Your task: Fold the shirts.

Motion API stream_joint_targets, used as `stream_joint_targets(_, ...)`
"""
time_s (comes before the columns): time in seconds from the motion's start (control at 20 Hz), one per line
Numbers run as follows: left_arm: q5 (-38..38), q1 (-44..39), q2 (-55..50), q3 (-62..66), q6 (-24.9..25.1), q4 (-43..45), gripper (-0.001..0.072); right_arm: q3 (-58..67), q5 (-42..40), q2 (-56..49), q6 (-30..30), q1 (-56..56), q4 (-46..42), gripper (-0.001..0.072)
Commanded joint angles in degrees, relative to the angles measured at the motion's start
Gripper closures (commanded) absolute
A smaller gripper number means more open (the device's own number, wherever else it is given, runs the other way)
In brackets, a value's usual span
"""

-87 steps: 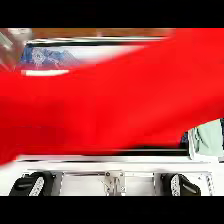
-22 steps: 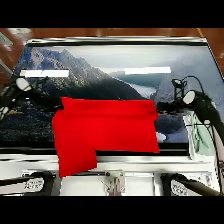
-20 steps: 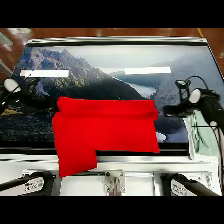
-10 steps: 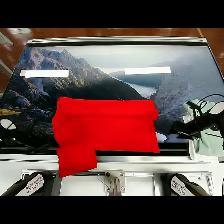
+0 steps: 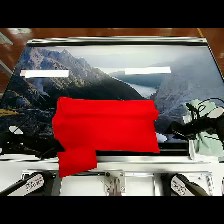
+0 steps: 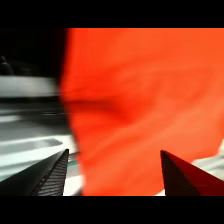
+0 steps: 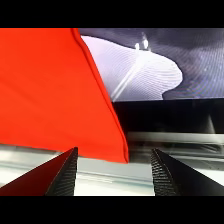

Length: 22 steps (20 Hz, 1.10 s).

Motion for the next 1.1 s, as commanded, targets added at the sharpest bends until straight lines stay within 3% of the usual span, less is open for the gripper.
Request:
stream_joint_targets(0.0, 7.3, 0.0, -2.4, -0.2, 2.6, -7.7, 0.018, -0.2, -0.8, 0.0, 1.8, 0.0, 0.2, 0.0143)
stream_joint_targets(0.1, 6.3, 0.0, -2.4, -0.1, 5.6, -8.7, 0.0381, -0.4, -0.8, 0.0, 3.3, 0.0, -1.2, 0.0141)
stream_joint_targets(0.15, 3.6, 0.2, -2.4, 0.3, 9.0, -8.7, 0.0473, -1.6, 0.0, 0.0, 3.8, -0.1, -4.0, 0.0069)
stream_joint_targets(0.25, -3.0, 1.6, -2.4, 1.8, 13.1, -8.4, 0.0632, -5.9, 3.6, 0.0, 3.7, -1.4, -10.3, 0.0035)
stream_joint_targets(0.35, -6.4, 3.7, -2.2, 3.1, 13.9, -8.5, 0.0655, -10.5, 3.9, 0.0, 1.0, -4.2, -5.1, 0.0035)
stream_joint_targets(0.55, -7.5, 5.5, -2.2, 3.6, 14.1, -8.7, 0.0655, -16.1, -7.0, 0.0, 0.2, -4.4, 7.8, 0.0037)
stream_joint_targets(0.8, -7.5, 5.5, -2.2, 3.6, 14.1, -8.7, 0.0654, -18.1, -12.5, -3.9, 0.4, 4.8, 9.9, 0.0038)
stream_joint_targets(0.85, -7.5, 5.5, -2.2, 3.6, 14.1, -8.7, 0.0655, -18.1, -13.7, -4.6, 0.6, 6.7, 11.2, 0.0074)
stream_joint_targets(0.95, -7.5, 5.5, -2.2, 3.6, 14.1, -8.7, 0.0655, -18.1, -14.8, -5.2, 1.0, 9.6, 12.7, 0.0301)
stream_joint_targets(1.05, -7.4, 5.5, -2.1, 3.7, 14.7, -8.9, 0.0655, -17.8, -13.4, -5.1, -0.3, 10.4, 13.3, 0.0649)
